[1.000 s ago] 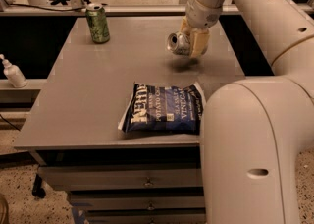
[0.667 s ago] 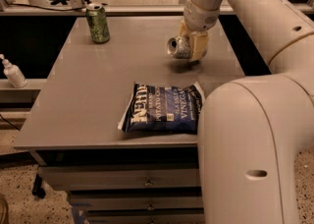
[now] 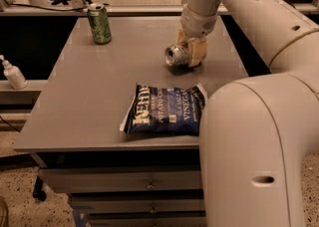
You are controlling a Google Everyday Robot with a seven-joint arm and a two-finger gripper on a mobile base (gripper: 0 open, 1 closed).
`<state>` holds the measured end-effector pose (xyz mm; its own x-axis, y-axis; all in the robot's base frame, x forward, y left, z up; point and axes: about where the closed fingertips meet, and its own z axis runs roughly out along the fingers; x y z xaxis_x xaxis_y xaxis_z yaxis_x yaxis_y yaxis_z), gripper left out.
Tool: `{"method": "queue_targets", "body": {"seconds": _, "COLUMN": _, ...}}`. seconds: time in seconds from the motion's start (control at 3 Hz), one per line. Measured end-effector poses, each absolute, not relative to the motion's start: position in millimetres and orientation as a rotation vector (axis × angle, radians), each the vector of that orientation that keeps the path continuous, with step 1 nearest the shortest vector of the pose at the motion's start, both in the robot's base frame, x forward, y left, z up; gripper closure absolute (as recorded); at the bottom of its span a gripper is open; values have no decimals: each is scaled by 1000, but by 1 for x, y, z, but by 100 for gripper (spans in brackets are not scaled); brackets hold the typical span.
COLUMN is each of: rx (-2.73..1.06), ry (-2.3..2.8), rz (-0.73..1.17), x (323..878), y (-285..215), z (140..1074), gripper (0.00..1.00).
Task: Knock 7up can over
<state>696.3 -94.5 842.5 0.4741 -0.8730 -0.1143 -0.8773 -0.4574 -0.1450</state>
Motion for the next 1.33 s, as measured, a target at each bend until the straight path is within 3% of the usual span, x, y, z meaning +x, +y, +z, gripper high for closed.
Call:
{"method": "queue_targets", "body": {"seconds": 0.33, "rx": -2550, "ry": 1513, "rz": 46, "x": 693, "y": -92, "z": 839, "gripper": 13}}
{"method": "queue_targets", "body": {"seconds": 0.67, "rx": -2552, "ry": 1505, "rz": 59, "x": 691, "y": -91, "z": 837, "gripper": 0}}
{"method": "queue_targets", "body": {"seconds": 1.33, "rx": -2555, "ry": 1495, "rz": 64, "x": 691, "y": -89, "z": 836, "gripper": 0}}
